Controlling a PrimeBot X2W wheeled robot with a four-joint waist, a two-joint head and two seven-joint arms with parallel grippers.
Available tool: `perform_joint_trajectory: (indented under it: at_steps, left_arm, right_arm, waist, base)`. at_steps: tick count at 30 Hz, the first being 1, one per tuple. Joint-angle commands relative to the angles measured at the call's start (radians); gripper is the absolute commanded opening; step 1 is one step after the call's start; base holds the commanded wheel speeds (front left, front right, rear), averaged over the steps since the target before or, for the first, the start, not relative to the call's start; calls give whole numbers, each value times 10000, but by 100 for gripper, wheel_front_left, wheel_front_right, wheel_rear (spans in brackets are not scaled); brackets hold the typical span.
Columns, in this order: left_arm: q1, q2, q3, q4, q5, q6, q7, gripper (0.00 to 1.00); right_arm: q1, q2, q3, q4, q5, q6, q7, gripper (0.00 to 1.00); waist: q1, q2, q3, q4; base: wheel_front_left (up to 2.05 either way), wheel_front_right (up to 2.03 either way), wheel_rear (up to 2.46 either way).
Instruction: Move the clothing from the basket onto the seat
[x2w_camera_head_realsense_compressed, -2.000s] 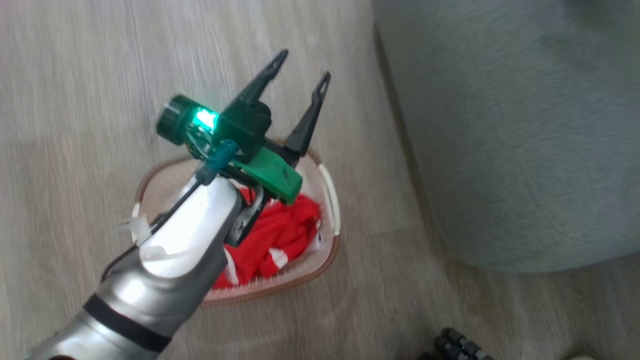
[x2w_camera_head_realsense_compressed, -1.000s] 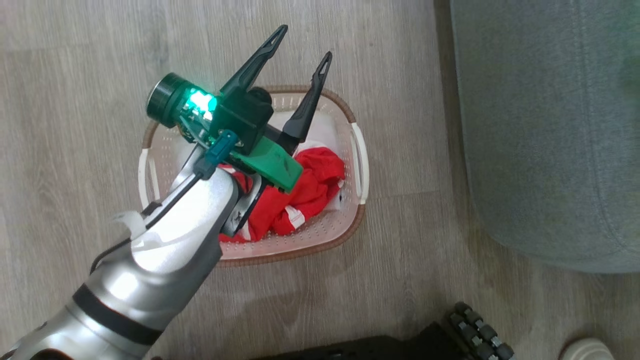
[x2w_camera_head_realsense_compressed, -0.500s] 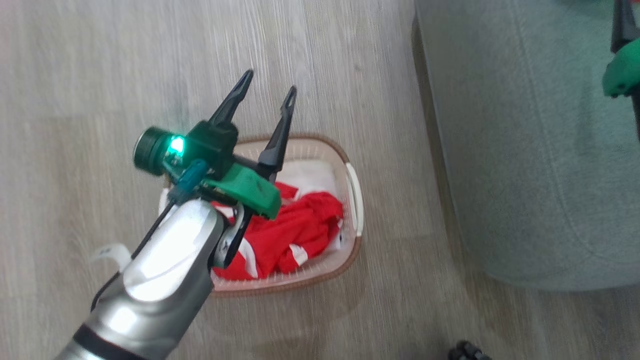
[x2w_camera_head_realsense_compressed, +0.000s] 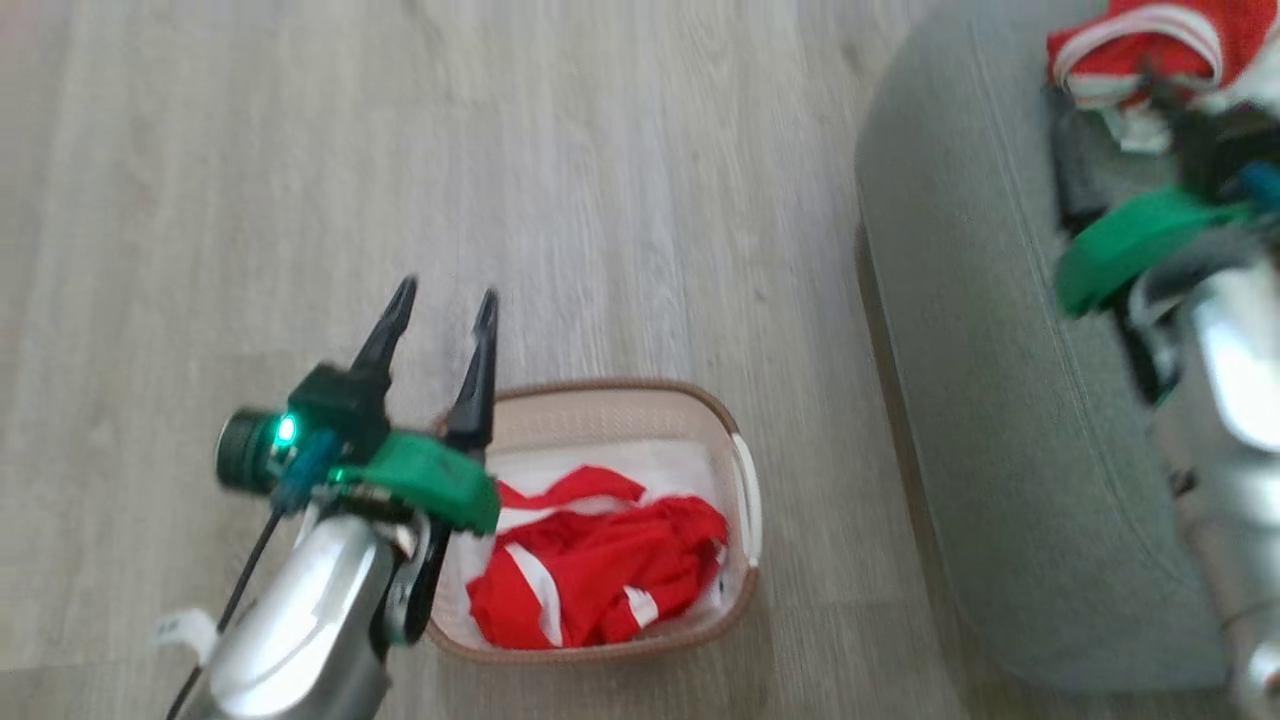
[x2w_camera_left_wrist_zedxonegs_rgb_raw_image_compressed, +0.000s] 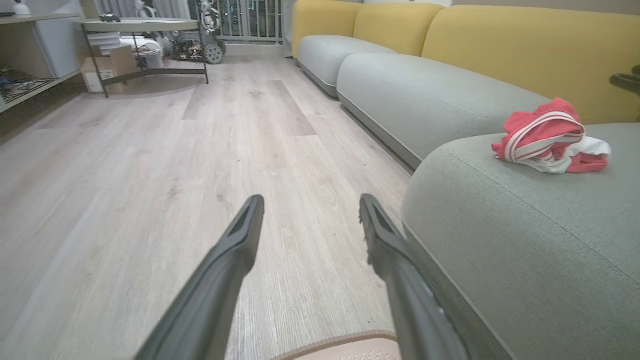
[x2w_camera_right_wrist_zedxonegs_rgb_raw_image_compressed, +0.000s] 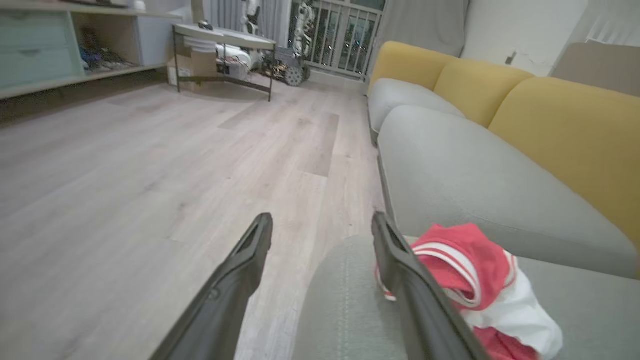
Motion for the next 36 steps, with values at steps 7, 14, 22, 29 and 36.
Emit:
perform_joint_trajectory:
  at_steps: [7, 14, 22, 29, 36]
  left_arm:
    - [1187, 232, 1366, -576, -41, 142, -123, 100]
    - [2602, 109, 2243, -912, -39, 165, -123, 100]
    - [3930, -68, 2973, -1495, 319, 99, -123, 100]
    - [4376, -383, 3214, -1600, 610, -121, -124, 100]
    - [4500, -554, 3535, -1547, 800, -361, -124, 100]
  right_arm:
    - [1453, 893, -20, -1261, 573, -4, -66, 100]
    - [3278, 1759, -634, -2430, 176, -4, -66, 100]
    - [4951, 2320, -983, -3333, -118, -4, -66, 100]
    - [5798, 2385, -1146, -3995, 243, -4, -66, 100]
    - [6333, 2388, -1116, -4316, 463, -4, -66, 100]
  waist:
    - [0, -1, -1290, 736]
    - [0, -1, -1959, 914]
    - [0, -1, -2331, 874]
    - [0, -1, -2471, 926]
    - [0, -1, -2529, 938]
  base:
    - [0, 0, 0]
    - [0, 0, 0]
    - [0, 0, 0]
    - [0, 0, 0]
    - [0, 0, 0]
